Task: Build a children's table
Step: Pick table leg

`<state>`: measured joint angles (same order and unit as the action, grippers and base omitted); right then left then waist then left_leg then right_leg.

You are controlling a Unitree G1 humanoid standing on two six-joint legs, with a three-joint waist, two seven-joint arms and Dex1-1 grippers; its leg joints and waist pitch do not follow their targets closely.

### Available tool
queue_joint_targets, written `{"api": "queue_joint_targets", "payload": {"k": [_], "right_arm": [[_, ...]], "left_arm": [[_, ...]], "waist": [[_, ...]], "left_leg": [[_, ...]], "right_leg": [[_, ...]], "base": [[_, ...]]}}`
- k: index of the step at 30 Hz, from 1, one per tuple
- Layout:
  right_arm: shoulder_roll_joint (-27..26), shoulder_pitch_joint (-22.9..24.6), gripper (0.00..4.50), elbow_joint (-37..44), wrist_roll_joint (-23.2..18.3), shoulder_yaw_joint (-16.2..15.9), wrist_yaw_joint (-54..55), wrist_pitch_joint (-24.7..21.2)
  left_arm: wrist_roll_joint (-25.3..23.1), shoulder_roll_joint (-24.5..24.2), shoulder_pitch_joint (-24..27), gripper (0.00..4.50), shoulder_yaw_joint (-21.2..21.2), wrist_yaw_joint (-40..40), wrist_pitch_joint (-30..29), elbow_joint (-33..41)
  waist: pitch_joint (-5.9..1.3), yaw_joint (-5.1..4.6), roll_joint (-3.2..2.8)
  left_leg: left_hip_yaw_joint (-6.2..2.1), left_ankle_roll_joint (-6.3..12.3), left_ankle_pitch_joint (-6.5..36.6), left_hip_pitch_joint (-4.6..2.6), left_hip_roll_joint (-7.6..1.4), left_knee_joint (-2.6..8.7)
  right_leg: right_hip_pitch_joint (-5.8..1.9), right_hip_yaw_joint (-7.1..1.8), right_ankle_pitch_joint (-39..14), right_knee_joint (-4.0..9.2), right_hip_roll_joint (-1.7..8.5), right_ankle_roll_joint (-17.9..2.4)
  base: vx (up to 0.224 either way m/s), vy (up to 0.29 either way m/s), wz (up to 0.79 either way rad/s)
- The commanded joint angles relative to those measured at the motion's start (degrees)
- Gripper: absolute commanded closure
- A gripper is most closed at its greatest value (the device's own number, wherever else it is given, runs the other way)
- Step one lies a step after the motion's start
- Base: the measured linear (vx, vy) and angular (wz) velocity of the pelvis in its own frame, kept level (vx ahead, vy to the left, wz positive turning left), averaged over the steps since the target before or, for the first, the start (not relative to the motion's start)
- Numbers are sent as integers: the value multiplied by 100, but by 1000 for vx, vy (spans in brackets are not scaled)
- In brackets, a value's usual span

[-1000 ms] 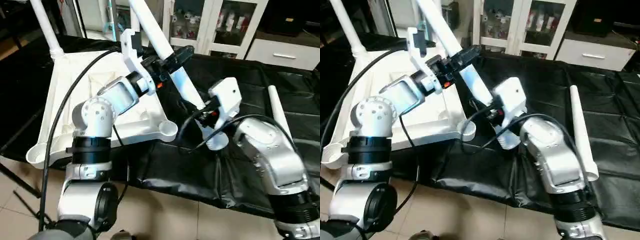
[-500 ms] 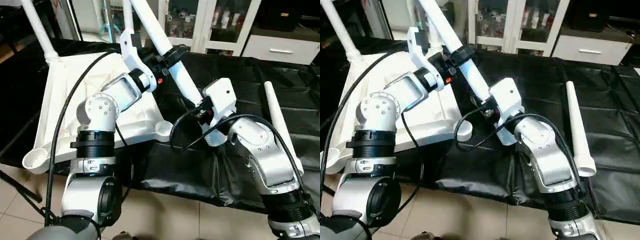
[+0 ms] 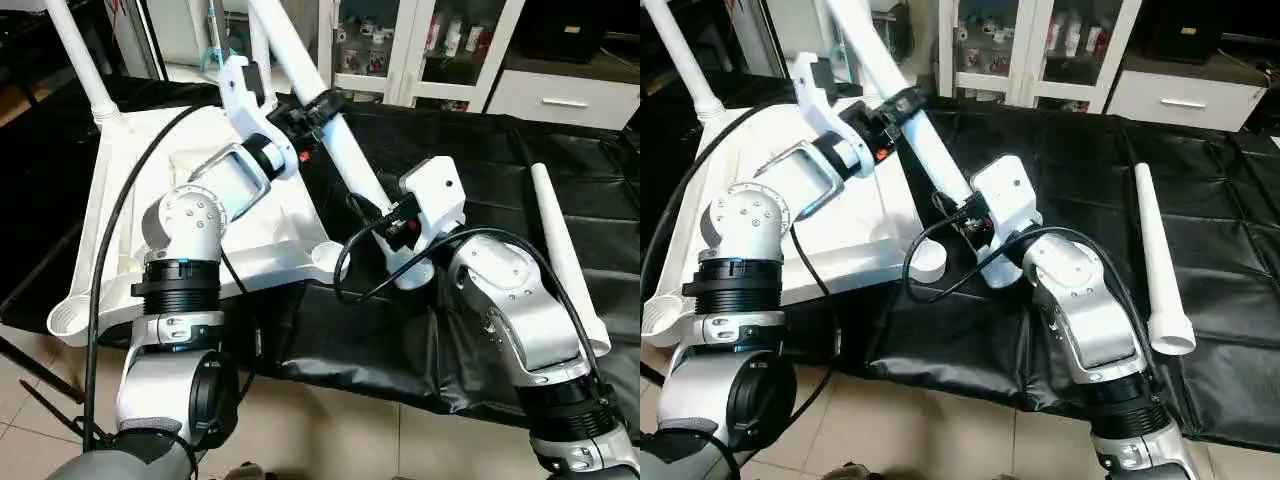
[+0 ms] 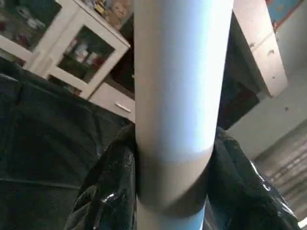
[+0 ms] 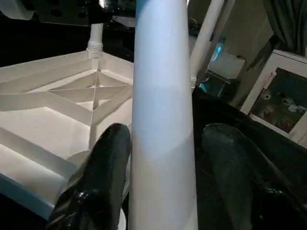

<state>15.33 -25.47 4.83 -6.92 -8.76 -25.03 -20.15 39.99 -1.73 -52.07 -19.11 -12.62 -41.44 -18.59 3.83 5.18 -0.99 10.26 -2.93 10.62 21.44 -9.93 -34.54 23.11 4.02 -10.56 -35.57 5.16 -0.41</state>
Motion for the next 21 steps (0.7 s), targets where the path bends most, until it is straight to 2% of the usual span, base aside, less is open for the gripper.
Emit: {"api": "queue_joint_targets", "payload": {"k": [1,2,3,4,5,6,7,8,9,11,12,13,14,15,16,17,18,20,21], "right_arm": [[-19,-112,150,251,-480,224,-399,110],[-54,-52,129,465,-950,335,-741,59],[-64,-2,129,619,-1288,422,-948,-54],[-23,111,120,967,-2075,642,-1379,-483],[146,199,113,1237,-2841,943,-1718,-1040],[237,220,106,1302,-3104,1068,-1827,-1208],[330,209,87,1302,-3403,1265,-1883,-1439],[454,167,87,1213,-3545,1453,-1928,-1610],[557,103,80,1073,-3485,1586,-1919,-1641],[637,-117,68,645,-3144,1829,-1610,-1701],[648,-220,59,436,-2974,1906,-1418,-1718],[678,-370,45,134,-2751,2015,-1151,-1787],[756,-500,40,-142,-2603,2096,-1013,-1906],[850,-562,40,-292,-2607,2133,-921,-2013],[990,-544,35,-316,-2823,2157,-1086,-2187],[1272,-451,9,-215,-3480,2180,-1411,-2595],[1272,-451,2,-215,-3480,2180,-1411,-2595],[1401,-425,0,-165,-3888,2245,-1680,-3019],[1410,-426,0,-163,-3929,2258,-1729,-3092]], "left_arm": [[-105,-95,-76,282,-15,13,177,-53],[-141,-152,-105,283,-12,-28,228,-102],[-160,-188,-122,283,-7,-52,245,-126],[-179,-267,-161,283,0,-113,256,-165],[-191,-373,-188,283,60,-255,214,-152],[-200,-424,-194,283,101,-336,191,-138],[-209,-486,-194,283,164,-454,155,-103],[-210,-547,-194,283,223,-565,116,-52],[-188,-591,-200,283,253,-644,61,-11],[-107,-661,-203,283,314,-811,-101,71],[-91,-688,-188,284,364,-888,-147,124],[-40,-726,-165,284,430,-1003,-258,206],[-9,-772,-150,284,527,-1142,-357,290],[9,-807,-146,284,597,-1243,-412,330],[35,-866,-129,284,730,-1401,-535,400],[77,-957,-121,284,915,-1657,-668,472],[77,-957,-121,284,915,-1657,-668,472],[142,-1045,-128,284,992,-1915,-789,541],[151,-1056,-132,284,994,-1944,-813,549]], "waist": [[-464,23,72],[-462,29,92],[-459,32,87],[-456,35,143],[-462,75,89],[-473,92,114],[-471,96,107],[-469,119,90],[-462,120,73],[-453,137,87],[-452,128,66],[-457,129,76],[-446,136,18],[-441,125,47],[-449,139,93],[-455,165,119],[-468,177,115],[-486,167,102],[-488,155,110]], "left_leg": [[-92,359,636,-45,-232,346],[-95,408,659,-43,-240,346],[-88,465,706,-46,-230,344],[-88,570,691,-42,-229,348],[-120,652,615,-57,-259,344],[-129,696,499,-56,-281,340],[-123,692,462,-59,-279,338],[-116,642,455,-65,-283,336],[-107,598,493,-74,-280,340],[-87,321,635,-76,-264,348],[-84,180,686,-82,-251,353],[-80,129,708,-85,-250,354],[-77,22,790,-100,-244,357],[-70,-12,837,-106,-236,363],[-62,-46,841,-119,-241,366],[-56,59,746,-99,-236,352],[-63,124,652,-79,-236,345],[-72,258,441,-51,-238,322],[-64,308,408,-53,-231,315]], "right_leg": [[-366,-265,-378,369,309,-1318],[-368,-266,-398,370,313,-1301],[-371,-267,-417,379,309,-1297],[-390,-265,-379,380,293,-1266],[-381,-267,-284,344,311,-1262],[-378,-262,-190,322,318,-1285],[-363,-261,-175,328,311,-1304],[-338,-258,-245,333,321,-1350],[-324,-258,-322,345,314,-1365],[-305,-254,-617,366,322,-1355],[-288,-252,-788,383,328,-1327],[-296,-250,-834,389,331,-1322],[-275,-256,-977,400,328,-1303],[-274,-256,-1041,421,320,-1278],[-287,-261,-1034,419,317,-1255],[-328,-274,-843,387,323,-1258],[-355,-275,-730,372,324,-1249],[-355,-261,-430,335,320,-1284],[-348,-260,-370,335,313,-1321]], "base": [[0,0,0],[0,0,0],[0,0,0],[0,0,0],[0,0,0],[0,0,0],[0,0,0],[0,0,0],[0,0,0],[0,0,0],[0,0,0],[0,0,0],[0,0,0],[0,0,0],[0,0,0],[0,0,0],[0,0,0],[0,0,0],[0,0,0]]}}
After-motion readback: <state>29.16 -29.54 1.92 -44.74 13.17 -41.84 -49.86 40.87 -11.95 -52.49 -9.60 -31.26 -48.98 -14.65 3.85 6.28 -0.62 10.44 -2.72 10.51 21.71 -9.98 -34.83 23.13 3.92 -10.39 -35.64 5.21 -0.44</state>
